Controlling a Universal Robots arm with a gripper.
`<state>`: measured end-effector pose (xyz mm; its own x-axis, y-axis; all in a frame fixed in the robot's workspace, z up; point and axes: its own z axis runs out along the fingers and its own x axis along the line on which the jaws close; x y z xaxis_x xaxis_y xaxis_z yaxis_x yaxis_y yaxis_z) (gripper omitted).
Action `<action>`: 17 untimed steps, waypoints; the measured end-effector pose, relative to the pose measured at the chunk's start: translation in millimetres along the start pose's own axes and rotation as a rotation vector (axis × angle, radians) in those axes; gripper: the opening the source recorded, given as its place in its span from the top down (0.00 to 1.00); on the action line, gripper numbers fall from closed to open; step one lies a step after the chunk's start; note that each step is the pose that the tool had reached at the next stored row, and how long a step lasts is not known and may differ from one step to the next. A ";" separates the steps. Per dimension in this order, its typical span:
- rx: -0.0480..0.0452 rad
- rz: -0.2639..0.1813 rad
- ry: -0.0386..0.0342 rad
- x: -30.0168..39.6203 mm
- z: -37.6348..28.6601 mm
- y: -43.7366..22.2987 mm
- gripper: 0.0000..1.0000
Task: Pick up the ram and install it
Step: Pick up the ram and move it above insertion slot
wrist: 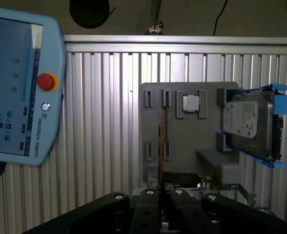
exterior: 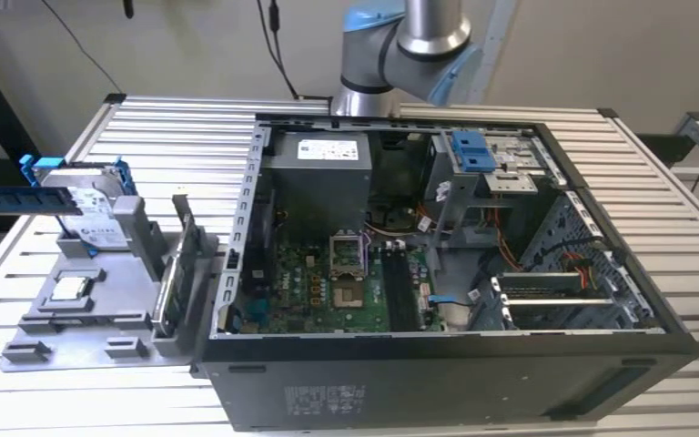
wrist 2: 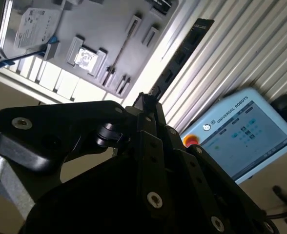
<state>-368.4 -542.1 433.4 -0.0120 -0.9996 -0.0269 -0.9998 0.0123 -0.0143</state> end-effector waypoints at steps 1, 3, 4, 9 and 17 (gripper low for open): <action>0.0001 0.000 -0.0001 0.0 0.1 -2.0 0.86; -0.0001 0.000 0.0000 -0.1 0.1 -5.6 0.86; -0.0001 0.000 -0.0001 -0.1 0.1 -7.4 0.86; -0.0003 0.000 0.0000 -0.2 0.3 -16.6 0.86; -0.0005 0.000 -0.0001 -0.4 0.5 -31.4 0.86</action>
<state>-337.0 -542.1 433.3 -0.0120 -0.9996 -0.0270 -0.9998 0.0124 -0.0138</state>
